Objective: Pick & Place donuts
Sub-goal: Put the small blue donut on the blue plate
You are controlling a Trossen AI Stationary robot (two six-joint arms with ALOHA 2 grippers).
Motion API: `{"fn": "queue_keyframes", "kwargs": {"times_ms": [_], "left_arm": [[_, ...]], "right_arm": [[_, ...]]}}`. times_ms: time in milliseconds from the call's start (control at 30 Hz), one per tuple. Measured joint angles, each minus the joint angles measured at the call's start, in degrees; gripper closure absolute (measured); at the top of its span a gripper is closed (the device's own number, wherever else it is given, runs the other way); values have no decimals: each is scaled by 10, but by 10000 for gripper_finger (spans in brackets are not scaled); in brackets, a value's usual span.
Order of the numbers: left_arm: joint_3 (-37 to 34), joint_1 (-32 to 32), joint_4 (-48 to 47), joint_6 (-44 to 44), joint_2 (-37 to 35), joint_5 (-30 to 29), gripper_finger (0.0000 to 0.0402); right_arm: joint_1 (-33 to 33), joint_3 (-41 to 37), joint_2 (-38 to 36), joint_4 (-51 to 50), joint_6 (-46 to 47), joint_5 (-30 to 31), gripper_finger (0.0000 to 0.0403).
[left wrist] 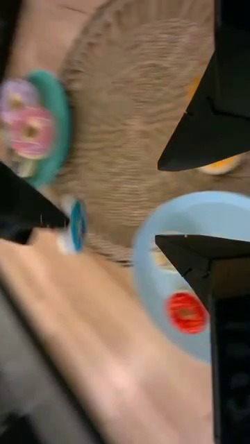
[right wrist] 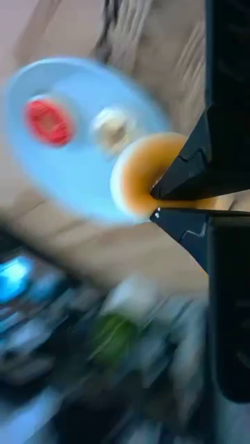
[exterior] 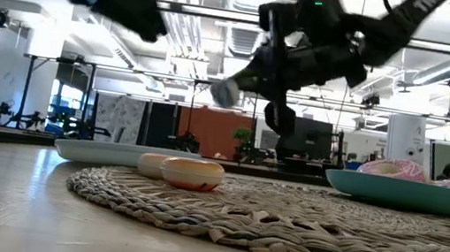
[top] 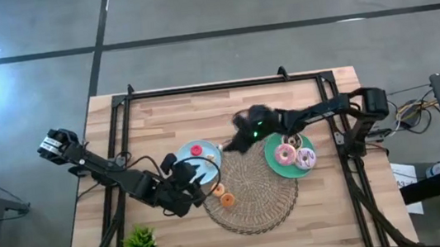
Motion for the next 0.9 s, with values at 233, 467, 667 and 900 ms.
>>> {"fn": "queue_keyframes", "kwargs": {"times_ms": [233,467,667,900], "left_arm": [[-18,30,148,115,20,-67,268],[-12,71,195,92,46,-126,268],[-3,75,221,82,63,-132,268],[0,85,223,56,64,-178,268]], "right_arm": [[3,-56,8,262,279,45,390],[28,-35,8,260,304,121,390],[29,-27,8,259,290,166,390],[40,-24,8,256,288,196,390]]}}
